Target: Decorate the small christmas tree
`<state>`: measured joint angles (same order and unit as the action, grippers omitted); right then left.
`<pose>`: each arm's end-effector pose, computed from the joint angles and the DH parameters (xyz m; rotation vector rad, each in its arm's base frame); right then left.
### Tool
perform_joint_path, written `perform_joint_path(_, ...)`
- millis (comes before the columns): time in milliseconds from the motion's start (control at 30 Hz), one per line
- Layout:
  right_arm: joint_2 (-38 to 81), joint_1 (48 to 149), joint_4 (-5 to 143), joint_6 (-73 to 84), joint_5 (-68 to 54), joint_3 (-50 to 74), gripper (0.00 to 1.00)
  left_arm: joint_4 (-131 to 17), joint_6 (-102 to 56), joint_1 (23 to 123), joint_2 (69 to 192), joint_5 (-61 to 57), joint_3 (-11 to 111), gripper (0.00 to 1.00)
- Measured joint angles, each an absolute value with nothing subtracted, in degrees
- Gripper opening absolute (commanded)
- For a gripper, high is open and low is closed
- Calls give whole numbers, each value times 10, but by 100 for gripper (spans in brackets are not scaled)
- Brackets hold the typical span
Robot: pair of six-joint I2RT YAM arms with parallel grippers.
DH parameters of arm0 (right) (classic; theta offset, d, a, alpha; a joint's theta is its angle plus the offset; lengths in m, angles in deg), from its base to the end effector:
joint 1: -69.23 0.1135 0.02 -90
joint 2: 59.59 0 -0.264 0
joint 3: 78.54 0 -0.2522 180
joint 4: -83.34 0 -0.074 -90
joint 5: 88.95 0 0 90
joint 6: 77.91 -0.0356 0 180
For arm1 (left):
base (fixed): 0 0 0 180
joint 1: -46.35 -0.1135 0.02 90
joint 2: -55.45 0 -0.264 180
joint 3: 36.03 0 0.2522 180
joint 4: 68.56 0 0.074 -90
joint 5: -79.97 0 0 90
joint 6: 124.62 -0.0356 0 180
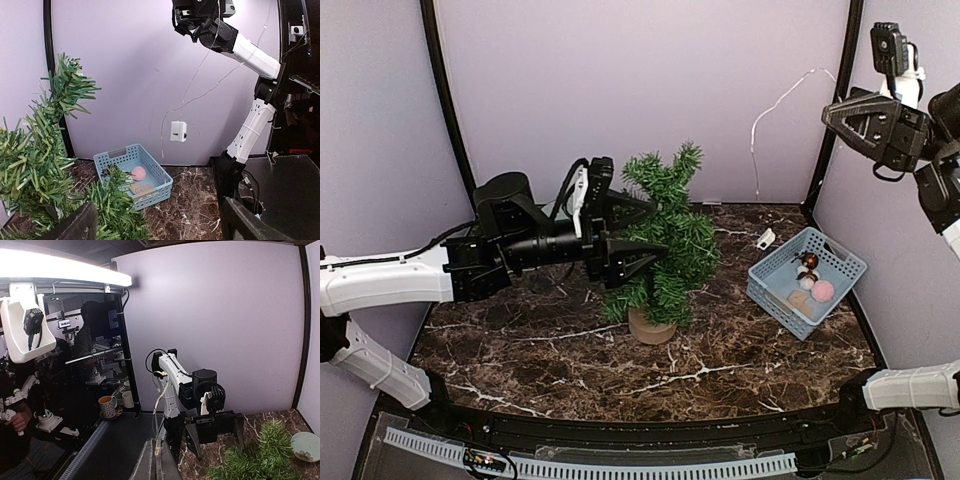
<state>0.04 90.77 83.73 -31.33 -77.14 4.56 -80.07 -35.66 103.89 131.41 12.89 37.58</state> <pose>0.1282 0.0881 0.5437 -1.2198 1.1024 1.5130 0.1565 -0.2719 0.3763 1.0281 1.1150 -1.0834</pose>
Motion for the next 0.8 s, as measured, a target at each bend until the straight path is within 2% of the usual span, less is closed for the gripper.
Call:
perform_joint_path(33,3,911,837,-313,-771,44,0,-804,-356,1039,1315,129,376,80)
perform_joint_path(100,7,918,837,-313,-771,40,0,-809,-354,1039,1318,132,376,65)
perform_joint_path(133,9,921,838,-313,-771,40,0,-812,-350,1039,1319,133,376,52)
perform_joint_path(167,10,925,838,-313,-771,39,0,-816,-350,1039,1322,135,376,46)
perform_joint_path(200,13,929,837,-313,-771,38,0,-820,-349,1039,1324,136,376,33)
perform_joint_path(233,15,932,837,-312,-771,37,0,-825,-349,1039,1327,137,376,27)
perform_joint_path(267,17,934,837,-312,-771,36,0,-829,-346,1040,1329,138,375,17)
perform_joint_path(367,23,939,836,-307,-769,33,0,-848,-349,1040,1331,141,366,1)
perform_joint_path(400,24,940,835,-304,-769,33,0,-853,-345,1040,1331,142,365,0)
perform_joint_path(467,25,941,833,-301,-769,32,0,-863,-348,1041,1330,142,360,0)
perform_joint_path(500,25,941,832,-300,-768,32,0,-866,-348,1041,1330,141,358,7)
perform_joint_path(533,25,941,832,-299,-768,32,0,-867,-348,1041,1330,141,357,17)
perform_joint_path(567,26,942,832,-298,-767,32,0,-867,-347,1041,1330,141,356,39)
perform_joint_path(633,27,943,832,-296,-767,31,0,-868,-345,1042,1330,141,355,60)
perform_joint_path(700,30,945,832,-293,-767,27,0,-868,-340,1042,1330,142,355,66)
perform_joint_path(800,36,948,831,-291,-766,20,0,-867,-328,1043,1330,141,355,68)
